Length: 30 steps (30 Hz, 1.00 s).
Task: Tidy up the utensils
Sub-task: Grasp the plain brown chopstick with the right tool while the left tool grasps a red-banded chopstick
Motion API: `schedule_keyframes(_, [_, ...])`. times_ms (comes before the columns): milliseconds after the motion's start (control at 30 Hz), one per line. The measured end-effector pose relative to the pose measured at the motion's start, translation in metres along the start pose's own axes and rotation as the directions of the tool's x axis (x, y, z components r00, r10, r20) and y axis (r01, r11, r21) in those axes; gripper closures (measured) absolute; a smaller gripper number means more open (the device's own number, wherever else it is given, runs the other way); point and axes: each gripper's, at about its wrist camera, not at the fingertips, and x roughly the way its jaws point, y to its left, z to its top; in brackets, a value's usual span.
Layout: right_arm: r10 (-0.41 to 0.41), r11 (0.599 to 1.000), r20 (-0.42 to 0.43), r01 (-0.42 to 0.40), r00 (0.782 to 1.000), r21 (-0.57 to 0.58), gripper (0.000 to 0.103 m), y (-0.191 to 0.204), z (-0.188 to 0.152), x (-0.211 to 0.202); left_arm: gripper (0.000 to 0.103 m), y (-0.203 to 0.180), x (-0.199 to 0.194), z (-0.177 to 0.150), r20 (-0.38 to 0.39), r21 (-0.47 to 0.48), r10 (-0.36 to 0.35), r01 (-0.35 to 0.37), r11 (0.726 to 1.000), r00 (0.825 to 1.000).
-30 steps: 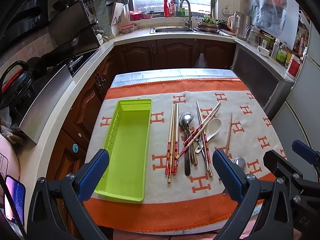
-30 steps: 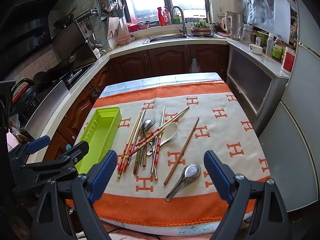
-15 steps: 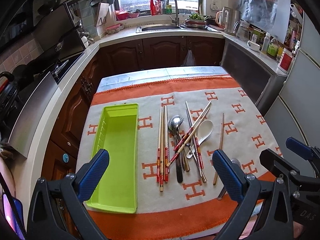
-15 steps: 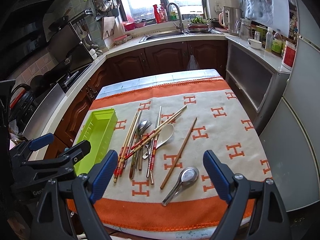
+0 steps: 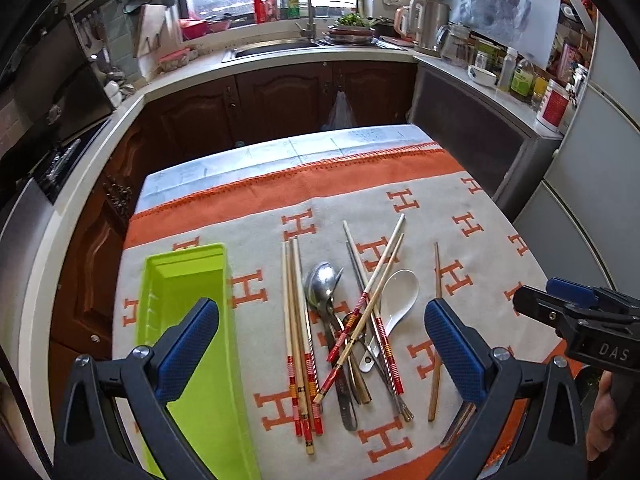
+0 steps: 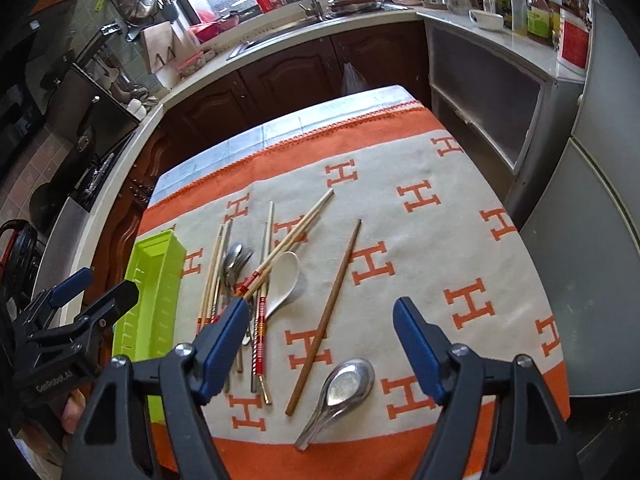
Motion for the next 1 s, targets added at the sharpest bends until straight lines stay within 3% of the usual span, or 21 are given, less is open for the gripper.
schedule_keyframes(100, [-0.028,0.999,-0.049,0.029,0.998,0.027,0.037,-0.008,0.000,0.035,0.017,-0.002,0.032,0.005,-0.036,0.027,-0.039,0.040,0.999,0.999])
schedule_keyframes(167, [-0.021,0.999,-0.091,0.025,0.996,0.042,0.043,-0.010,-0.004,0.059,0.030,-0.003,0.050,0.007,-0.053,0.057,-0.087,0.090,0.994,0.995])
schedule_keyframes(200, [-0.028,0.998,-0.113,0.033,0.993,0.048,0.047,-0.010,-0.007,0.071,0.041,-0.004,0.059,0.007,-0.066,0.073,-0.109,0.113,0.991,0.992])
schedule_keyframes(333, [-0.075,0.996,-0.158,0.080,0.985,0.028,0.056,-0.001,-0.021,0.105,0.062,-0.010,0.082,0.002,-0.106,0.144,-0.154,0.169,0.975,0.982])
schedule_keyframes(400, [-0.104,0.994,-0.168,0.106,0.980,0.000,0.058,0.006,-0.027,0.118,0.066,-0.011,0.091,0.000,-0.135,0.163,-0.176,0.197,0.967,0.975])
schedule_keyframes(467, [-0.169,0.985,-0.117,0.163,0.979,-0.052,0.060,0.016,-0.033,0.120,0.071,-0.014,0.098,-0.002,-0.159,0.183,-0.194,0.222,0.958,0.968])
schedule_keyframes(567, [-0.270,0.956,-0.060,0.260,0.961,-0.133,0.074,0.030,-0.042,0.124,0.073,-0.021,0.106,-0.005,-0.184,0.213,-0.203,0.241,0.947,0.962])
schedule_keyframes(633, [-0.264,0.958,-0.049,0.256,0.963,-0.132,0.094,0.030,-0.043,0.124,0.074,-0.023,0.111,-0.006,-0.201,0.226,-0.210,0.254,0.940,0.957])
schedule_keyframes(833, [-0.177,0.984,-0.091,0.177,0.980,-0.010,0.097,0.003,-0.036,0.116,0.088,-0.028,0.128,-0.006,-0.251,0.253,-0.220,0.283,0.925,0.943])
schedule_keyframes(1000, [-0.150,0.988,-0.081,0.152,0.985,0.024,0.097,-0.007,-0.033,0.106,0.089,-0.028,0.138,-0.004,-0.274,0.264,-0.211,0.284,0.922,0.938])
